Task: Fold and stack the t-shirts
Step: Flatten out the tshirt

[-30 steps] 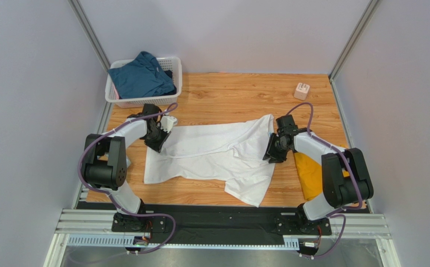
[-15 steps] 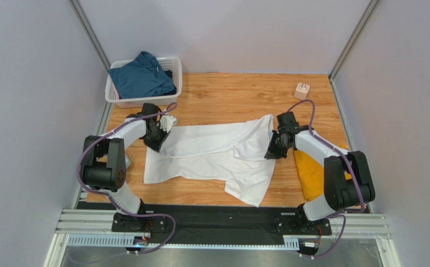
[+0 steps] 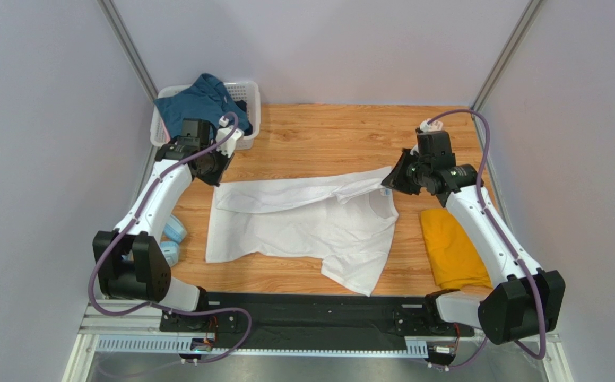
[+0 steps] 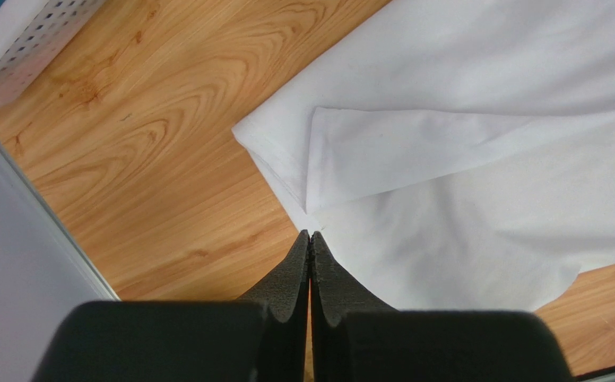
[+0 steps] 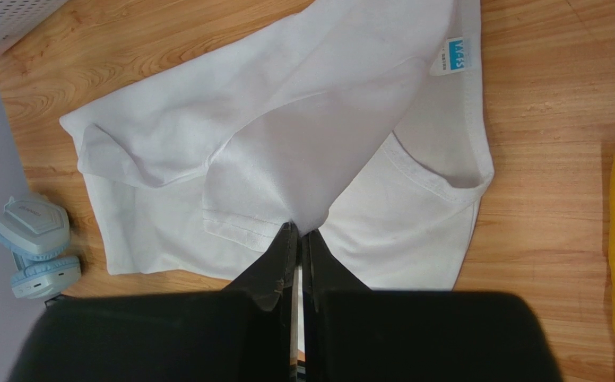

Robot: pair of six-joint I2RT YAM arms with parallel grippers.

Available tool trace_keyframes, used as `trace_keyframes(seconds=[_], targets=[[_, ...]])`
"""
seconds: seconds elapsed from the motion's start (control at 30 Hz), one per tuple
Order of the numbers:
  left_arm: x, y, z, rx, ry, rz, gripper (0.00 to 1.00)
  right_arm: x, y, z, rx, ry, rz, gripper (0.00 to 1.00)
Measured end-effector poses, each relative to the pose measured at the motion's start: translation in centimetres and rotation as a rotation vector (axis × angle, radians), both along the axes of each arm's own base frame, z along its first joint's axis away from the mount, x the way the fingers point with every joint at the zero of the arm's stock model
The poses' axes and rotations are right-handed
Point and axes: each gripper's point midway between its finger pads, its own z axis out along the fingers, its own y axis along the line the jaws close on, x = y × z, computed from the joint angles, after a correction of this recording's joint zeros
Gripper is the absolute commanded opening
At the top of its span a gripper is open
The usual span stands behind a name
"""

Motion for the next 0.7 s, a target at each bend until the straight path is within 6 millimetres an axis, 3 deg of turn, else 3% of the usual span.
trace_keyframes(seconds=[0.2,0.3,0.33,0.37,0.47,0.57,0.7], targets=[[-1.0,0.2,0.4,-0.003,0.002,0.005,0.0,-1.1,-0.2,0.0,-0.004,0.026,0.003,0.01],[-1.3,-0.1,-0.4,-0.025,0.026,0.006,0.09,-1.3,-0.2,0.0,-0.004,0.028,0.004,0.0],[-1.5,-0.3,-1.4,-0.033,0.058,0.006,0.13,-1.3,-0.2,-0.1,-0.003,0.034,0.006,0.0],[-1.6,-0.4,-2.6,-0.035,0.088,0.01,0.29,-1.4,-0.1,-0.2,-0.002,0.038,0.008,0.0],[-2.1,-0.4,-7.1,-0.033,0.205,0.029,0.5,-1.6,0.1,-1.0,0.005,0.061,0.017,0.0],[-3.0,-0.5,-10.7,-0.036,0.323,0.054,0.51,-2.1,0.1,-2.2,0.005,0.096,0.023,0.0],[-2.0,-0.7,-11.6,-0.041,0.343,0.067,0.51,-2.8,0.2,-3.4,0.011,0.125,0.031,0.0]])
